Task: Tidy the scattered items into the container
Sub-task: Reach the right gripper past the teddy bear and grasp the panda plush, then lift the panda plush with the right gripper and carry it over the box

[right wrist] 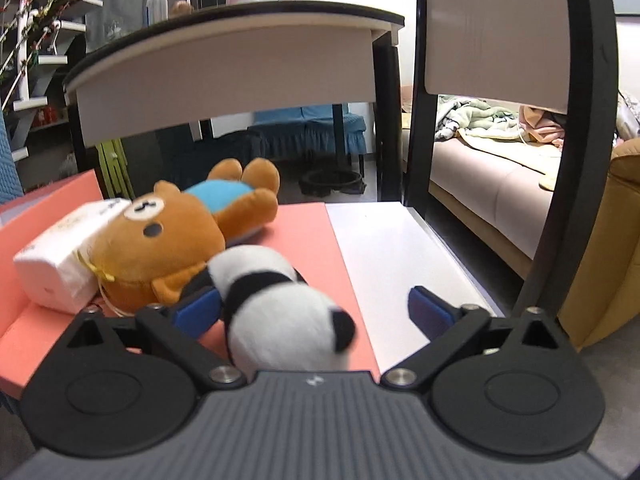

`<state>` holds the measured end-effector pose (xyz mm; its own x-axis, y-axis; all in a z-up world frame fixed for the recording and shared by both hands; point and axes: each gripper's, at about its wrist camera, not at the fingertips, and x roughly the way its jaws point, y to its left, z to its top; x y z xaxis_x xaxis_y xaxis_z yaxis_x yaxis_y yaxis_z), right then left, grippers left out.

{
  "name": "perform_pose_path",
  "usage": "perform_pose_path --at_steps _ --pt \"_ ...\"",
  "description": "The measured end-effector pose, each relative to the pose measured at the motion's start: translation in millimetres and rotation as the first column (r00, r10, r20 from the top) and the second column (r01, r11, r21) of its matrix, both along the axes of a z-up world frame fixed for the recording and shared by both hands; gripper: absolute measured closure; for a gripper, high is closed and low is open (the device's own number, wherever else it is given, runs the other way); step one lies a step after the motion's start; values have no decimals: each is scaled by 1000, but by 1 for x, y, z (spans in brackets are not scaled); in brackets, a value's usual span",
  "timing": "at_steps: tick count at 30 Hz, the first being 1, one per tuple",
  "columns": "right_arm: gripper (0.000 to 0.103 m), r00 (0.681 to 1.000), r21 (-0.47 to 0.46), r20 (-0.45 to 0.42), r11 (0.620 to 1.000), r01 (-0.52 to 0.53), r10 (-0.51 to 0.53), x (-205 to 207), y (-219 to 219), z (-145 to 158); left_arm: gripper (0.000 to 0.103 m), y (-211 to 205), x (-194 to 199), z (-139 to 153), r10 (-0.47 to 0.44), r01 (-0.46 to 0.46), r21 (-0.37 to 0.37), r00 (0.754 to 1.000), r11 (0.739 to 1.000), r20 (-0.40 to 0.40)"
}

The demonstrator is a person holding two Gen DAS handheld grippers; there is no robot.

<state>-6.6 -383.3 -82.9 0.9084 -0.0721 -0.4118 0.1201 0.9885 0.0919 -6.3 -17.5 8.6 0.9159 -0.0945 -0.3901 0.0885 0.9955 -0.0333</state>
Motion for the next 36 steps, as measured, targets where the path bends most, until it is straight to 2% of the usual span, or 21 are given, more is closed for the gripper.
perform_pose_path --at_steps 3,5,7,10,13,18,24,29,36 --pt "12 1000 -18 -2 1000 -16 16 0 4 -5 0 2 0 0 1 -1 -3 1000 1000 -2" --pt "20 1000 -9 -8 1000 -29 29 2 5 -5 0 3 0 -1 1 -1 -5 1000 1000 -7" --pt "35 999 13 -20 999 -39 39 4 6 -4 0 5 0 0 0 0 -7 1000 1000 -10" --pt "39 999 23 -24 999 -36 36 5 8 0 0 7 -1 1 -1 1 -11 1000 1000 -9" --pt "40 1000 36 -7 999 -26 26 3 8 6 0 9 -2 2 -1 1 -12 1000 1000 -4" --pt "40 995 15 103 1000 -3 2 -6 12 29 0 10 -3 5 0 0 -17 1000 1000 0" --pt "40 980 67 197 998 3 -16 -6 17 56 0 13 -4 7 1 -1 -15 1000 1000 4" --pt "40 969 91 249 995 -30 6 2 34 71 0 21 -4 11 16 -16 -22 1000 1000 19" --pt "40 951 98 290 985 -140 106 17 78 84 0 33 -4 16 41 -41 -13 998 999 39"
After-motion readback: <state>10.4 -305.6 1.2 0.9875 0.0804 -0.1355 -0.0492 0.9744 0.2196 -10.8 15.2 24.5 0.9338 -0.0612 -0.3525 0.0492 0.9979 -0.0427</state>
